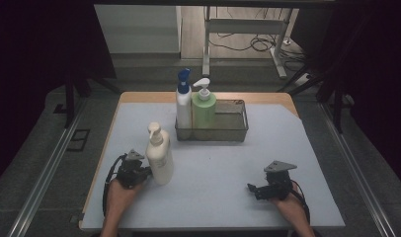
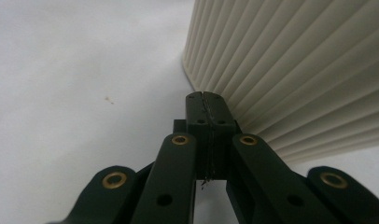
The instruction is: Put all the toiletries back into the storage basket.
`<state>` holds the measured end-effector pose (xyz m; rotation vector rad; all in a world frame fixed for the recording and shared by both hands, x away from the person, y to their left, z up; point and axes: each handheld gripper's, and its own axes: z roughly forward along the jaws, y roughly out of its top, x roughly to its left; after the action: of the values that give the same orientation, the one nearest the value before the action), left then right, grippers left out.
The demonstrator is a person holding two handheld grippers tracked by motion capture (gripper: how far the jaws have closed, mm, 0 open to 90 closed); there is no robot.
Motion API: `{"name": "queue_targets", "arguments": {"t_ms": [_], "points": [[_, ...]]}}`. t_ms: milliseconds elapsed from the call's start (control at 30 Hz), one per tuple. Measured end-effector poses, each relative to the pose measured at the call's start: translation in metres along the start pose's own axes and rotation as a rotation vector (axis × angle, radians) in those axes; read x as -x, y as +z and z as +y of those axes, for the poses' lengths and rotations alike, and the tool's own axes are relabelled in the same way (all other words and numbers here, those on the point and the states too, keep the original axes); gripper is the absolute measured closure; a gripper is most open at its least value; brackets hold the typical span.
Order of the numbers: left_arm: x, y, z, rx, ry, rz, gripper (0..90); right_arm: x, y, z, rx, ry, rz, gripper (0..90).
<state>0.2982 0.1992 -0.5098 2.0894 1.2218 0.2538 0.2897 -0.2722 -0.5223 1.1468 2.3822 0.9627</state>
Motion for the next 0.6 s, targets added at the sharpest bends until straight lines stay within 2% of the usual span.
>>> {"name": "queue_targets", "arguments": {"t_ms": [200, 600], "points": [[0.008, 0.001, -0.002, -0.006, 0.006, -0.006, 89.4, 0.0, 0.0, 0.0, 0.0, 0.0, 0.0, 1.2], [0.025, 0.006, 0.001, -0.023, 0.054, -0.021, 89.4, 0.0, 0.0, 0.0, -0.003, 0.0, 0.0, 1.2]]}}
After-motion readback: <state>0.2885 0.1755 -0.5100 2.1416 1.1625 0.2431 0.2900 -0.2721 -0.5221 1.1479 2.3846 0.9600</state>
